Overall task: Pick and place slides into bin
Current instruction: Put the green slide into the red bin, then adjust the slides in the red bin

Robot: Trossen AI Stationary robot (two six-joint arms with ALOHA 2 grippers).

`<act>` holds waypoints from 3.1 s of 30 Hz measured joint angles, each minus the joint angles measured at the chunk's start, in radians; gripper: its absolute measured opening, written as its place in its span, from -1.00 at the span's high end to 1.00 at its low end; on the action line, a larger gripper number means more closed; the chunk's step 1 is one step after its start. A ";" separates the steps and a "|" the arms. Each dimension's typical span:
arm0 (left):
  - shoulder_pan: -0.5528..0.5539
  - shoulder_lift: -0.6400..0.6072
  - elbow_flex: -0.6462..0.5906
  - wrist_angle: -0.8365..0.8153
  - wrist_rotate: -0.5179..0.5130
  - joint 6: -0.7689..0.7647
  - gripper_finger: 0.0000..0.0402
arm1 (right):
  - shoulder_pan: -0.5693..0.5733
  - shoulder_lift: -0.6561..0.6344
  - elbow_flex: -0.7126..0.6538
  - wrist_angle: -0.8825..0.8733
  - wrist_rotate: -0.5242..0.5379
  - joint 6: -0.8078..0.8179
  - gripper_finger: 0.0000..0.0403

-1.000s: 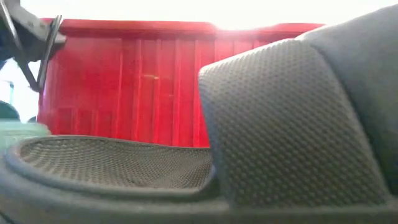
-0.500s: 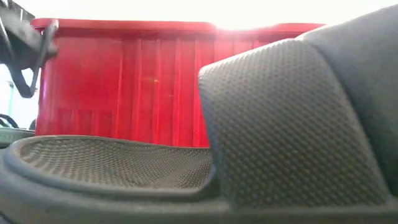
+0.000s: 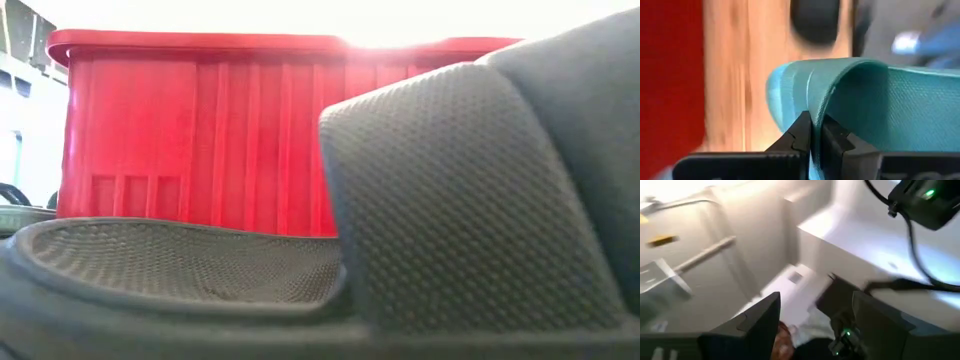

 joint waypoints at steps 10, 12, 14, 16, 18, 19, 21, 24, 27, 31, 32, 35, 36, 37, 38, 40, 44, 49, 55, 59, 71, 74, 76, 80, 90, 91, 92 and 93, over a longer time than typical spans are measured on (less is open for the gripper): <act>0.105 -0.106 0.121 -0.011 -0.440 0.327 0.98 | -0.006 -0.021 0.000 0.028 0.050 -0.149 -0.18; 0.164 -0.125 0.111 0.015 -0.445 0.423 0.98 | -0.007 -0.021 0.000 0.021 0.069 -0.157 -0.18; 0.244 -0.134 0.122 0.006 -0.467 0.504 0.99 | -0.009 -0.022 0.000 0.008 0.074 -0.157 -0.18; 0.325 -0.138 0.124 0.001 -0.484 0.590 0.99 | -0.011 -0.022 0.000 -0.001 0.091 -0.157 -0.18; 0.411 -0.131 0.122 -0.001 -0.474 0.707 0.99 | -0.013 -0.022 0.000 -0.016 0.104 -0.158 -0.18; 0.454 -0.125 0.121 -0.002 -0.472 0.752 0.99 | -0.016 -0.022 0.000 -0.024 0.113 -0.158 -0.18; 0.540 -0.116 0.105 -0.003 -0.469 0.808 0.99 | -0.016 -0.022 0.000 -0.046 0.115 -0.158 -0.18; 0.662 -0.112 0.034 0.001 -0.442 0.845 0.99 | -0.018 -0.022 0.000 -0.051 0.130 -0.157 -0.18; 0.772 -0.108 -0.088 0.008 -0.437 0.848 1.00 | -0.023 -0.022 0.000 -0.051 0.146 -0.161 -0.18; 0.884 -0.105 -0.312 0.090 -0.373 0.871 1.00 | -0.045 -0.034 0.000 -0.054 0.095 -0.196 -0.18; 0.904 -0.105 -0.369 0.141 -0.377 0.904 1.00 | -0.051 -0.037 0.000 -0.055 0.078 -0.195 -0.18; 0.954 -0.104 -0.508 0.278 -0.371 1.010 1.00 | -0.072 -0.050 0.000 -0.059 0.019 -0.194 -0.18; 0.971 -0.104 -0.547 0.329 -0.372 1.041 1.00 | -0.080 -0.057 0.000 -0.059 -0.004 -0.194 -0.18; 0.986 -0.104 -0.580 0.372 -0.373 1.060 1.00 | -0.087 -0.065 0.000 -0.059 -0.028 -0.194 -0.18; 1.003 -0.104 -0.606 0.396 -0.372 1.070 1.00 | -0.096 -0.072 0.000 -0.058 -0.051 -0.194 -0.18; 1.041 -0.104 -0.639 0.414 -0.374 1.092 1.00 | -0.110 -0.085 0.000 -0.063 -0.095 -0.196 -0.18; 1.117 -0.104 -0.662 0.394 -0.382 1.113 1.00 | -0.136 -0.106 0.000 -0.117 -0.155 -0.198 -0.18; 1.208 -0.105 -0.663 0.399 -0.347 1.144 0.99 | -0.154 -0.130 0.000 -0.216 -0.191 -0.200 -0.18; 1.263 -0.105 -0.663 0.445 -0.285 1.221 0.91 | -0.164 -0.144 0.000 -0.243 -0.192 -0.202 -0.18; 1.279 -0.105 -0.663 0.446 -0.313 1.269 0.90 | -0.165 -0.144 0.000 -0.263 -0.191 -0.202 -0.18; 1.281 -0.081 -0.663 0.392 -0.165 1.339 0.56 | -0.157 -0.144 0.000 -0.266 -0.191 -0.202 -0.18; 1.281 -0.082 -0.663 0.377 -0.161 1.338 0.38 | -0.153 -0.144 0.000 -0.266 -0.191 -0.202 -0.18; 1.281 -0.082 -0.660 0.360 -0.155 1.328 0.26 | -0.153 -0.144 0.000 -0.266 -0.191 -0.202 -0.18; 1.281 -0.082 -0.609 0.259 -0.160 1.264 0.13 | -0.153 -0.144 0.000 -0.266 -0.191 -0.202 -0.18; 1.192 -0.083 -0.254 0.217 0.016 1.149 0.23 | -0.188 -0.144 0.000 -0.265 -0.192 -0.198 -0.18; 1.180 -0.084 -0.238 0.255 0.045 1.137 0.25 | -0.193 -0.144 0.000 -0.265 -0.195 -0.197 -0.18; 1.170 -0.084 -0.231 0.292 0.072 1.124 0.26 | -0.199 -0.144 0.000 -0.266 -0.198 -0.197 -0.18; 1.161 -0.084 -0.231 0.326 0.092 1.104 0.27 | -0.203 -0.144 0.000 -0.266 -0.200 -0.198 -0.18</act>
